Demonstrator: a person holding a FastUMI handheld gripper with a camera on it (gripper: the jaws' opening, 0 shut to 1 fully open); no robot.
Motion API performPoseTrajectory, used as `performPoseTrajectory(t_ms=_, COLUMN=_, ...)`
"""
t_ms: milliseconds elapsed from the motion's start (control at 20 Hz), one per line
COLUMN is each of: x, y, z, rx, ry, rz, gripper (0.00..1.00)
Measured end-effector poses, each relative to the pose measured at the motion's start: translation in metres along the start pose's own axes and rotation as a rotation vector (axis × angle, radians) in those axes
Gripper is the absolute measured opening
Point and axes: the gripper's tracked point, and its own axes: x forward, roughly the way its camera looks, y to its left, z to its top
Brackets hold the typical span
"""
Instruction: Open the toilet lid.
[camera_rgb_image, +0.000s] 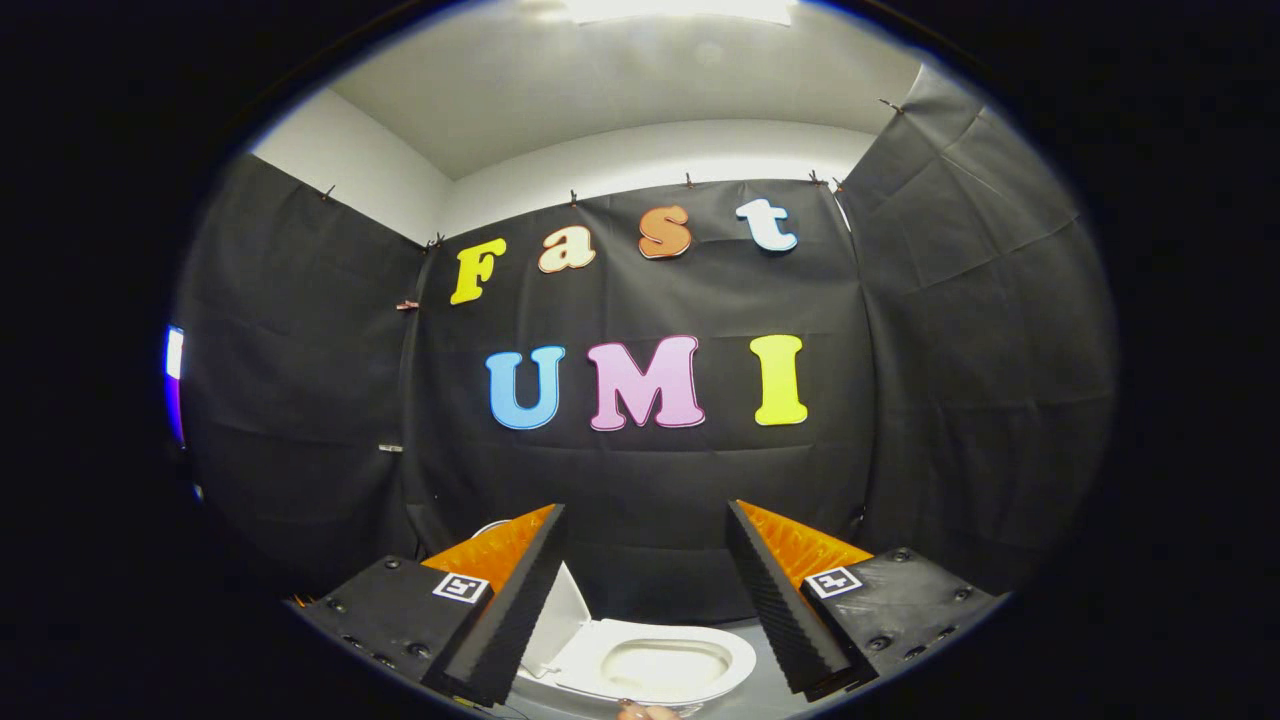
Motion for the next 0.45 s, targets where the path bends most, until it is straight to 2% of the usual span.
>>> performPoseTrajectory(t_ms=450, x=0.0002, y=0.0037, z=-0.0010, rx=-0.007, ry=0.000, rz=0.008, gripper=0.99)
